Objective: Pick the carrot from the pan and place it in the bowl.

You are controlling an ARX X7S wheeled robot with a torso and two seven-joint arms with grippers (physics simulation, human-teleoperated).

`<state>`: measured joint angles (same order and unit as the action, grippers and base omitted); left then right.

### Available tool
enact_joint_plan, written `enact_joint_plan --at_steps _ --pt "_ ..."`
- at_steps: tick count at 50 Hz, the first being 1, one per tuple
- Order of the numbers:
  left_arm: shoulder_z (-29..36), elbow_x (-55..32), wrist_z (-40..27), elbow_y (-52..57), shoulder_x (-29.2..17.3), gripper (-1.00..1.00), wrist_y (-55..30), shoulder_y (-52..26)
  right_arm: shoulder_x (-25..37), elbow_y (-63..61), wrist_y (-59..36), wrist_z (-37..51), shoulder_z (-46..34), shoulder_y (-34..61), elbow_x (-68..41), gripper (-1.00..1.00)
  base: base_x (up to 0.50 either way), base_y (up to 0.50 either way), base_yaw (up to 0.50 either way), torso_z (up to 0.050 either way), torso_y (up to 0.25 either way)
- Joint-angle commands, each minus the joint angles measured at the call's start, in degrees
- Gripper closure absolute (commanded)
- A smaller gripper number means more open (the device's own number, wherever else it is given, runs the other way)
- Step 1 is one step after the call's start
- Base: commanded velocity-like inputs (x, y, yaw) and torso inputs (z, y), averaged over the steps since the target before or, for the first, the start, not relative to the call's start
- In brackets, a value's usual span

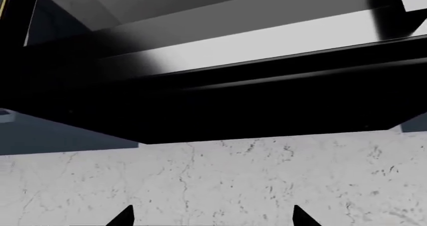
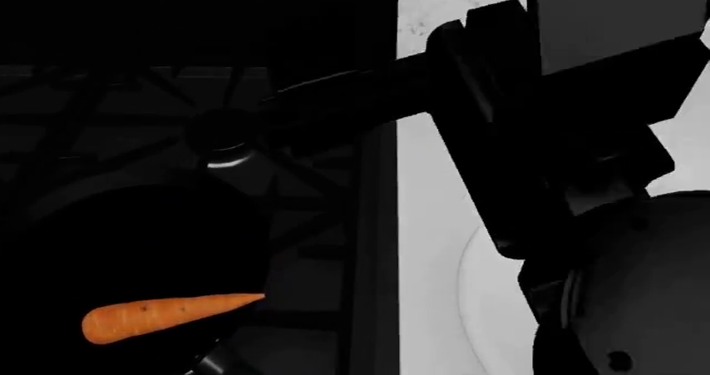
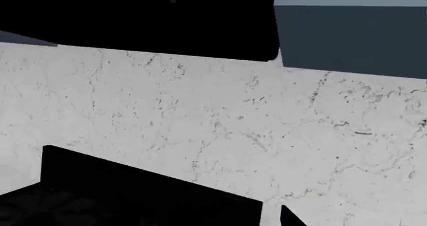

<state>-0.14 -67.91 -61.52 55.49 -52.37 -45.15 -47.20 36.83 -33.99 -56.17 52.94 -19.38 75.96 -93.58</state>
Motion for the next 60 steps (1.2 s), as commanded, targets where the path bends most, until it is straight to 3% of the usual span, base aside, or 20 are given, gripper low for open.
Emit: enact_joint_plan --at_steps 1,9,15,17,25,31,41,60 --pt "-0.5 -1.6 -1.6 0.5 -1.1 -1.0 -0.3 -0.2 -6.2 10.6 -6.9 -8.5 -8.5 7.7 -6.7 -1.0 0.0 0.0 0.0 0.0 0.0" --pt "0.4 -1.0 -2.1 0.2 -0.8 -1.0 -0.8 -0.5 -10.1 19.9 -14.4 -22.0 -13.1 15.7 -8.7 -1.0 0.0 0.0 0.0 0.0 0.0" --pt "1.0 0.0 -2.2 -0.3 -0.6 -1.0 -0.9 -0.1 -11.8 24.6 -18.6 -38.3 -16.5 19.3 -0.5 -1.0 0.0 0.0 0.0 0.0 0.0" --pt "1.1 0.3 -2.4 -0.2 -0.6 -1.0 -1.0 0.3 -11.9 25.0 -19.2 -48.1 -18.2 21.2 3.9 -1.0 0.0 0.0 0.0 0.0 0.0" --pt "1.1 1.3 -3.8 0.0 -0.8 -1.0 -1.1 2.1 -12.5 28.4 -17.7 -73.1 -26.2 25.7 15.5 -1.0 0.0 0.0 0.0 0.0 0.0" --pt "1.9 3.7 -3.9 -0.5 -0.3 -1.0 -1.1 3.3 -12.9 30.6 -15.8 -84.4 -33.9 28.4 23.7 -1.0 0.0 0.0 0.0 0.0 0.0" --pt "2.8 9.1 -2.0 -2.5 0.7 -1.0 1.2 7.3 -16.0 35.1 -15.7 -95.2 -47.0 33.0 33.4 -1.0 0.0 0.0 0.0 0.0 0.0" --pt "-0.9 10.3 -2.3 -1.9 -0.7 -1.0 4.3 13.7 -20.4 41.3 -12.1 -102.0 -54.5 35.6 39.5 -1.0 0.0 0.0 0.0 0.0 0.0"
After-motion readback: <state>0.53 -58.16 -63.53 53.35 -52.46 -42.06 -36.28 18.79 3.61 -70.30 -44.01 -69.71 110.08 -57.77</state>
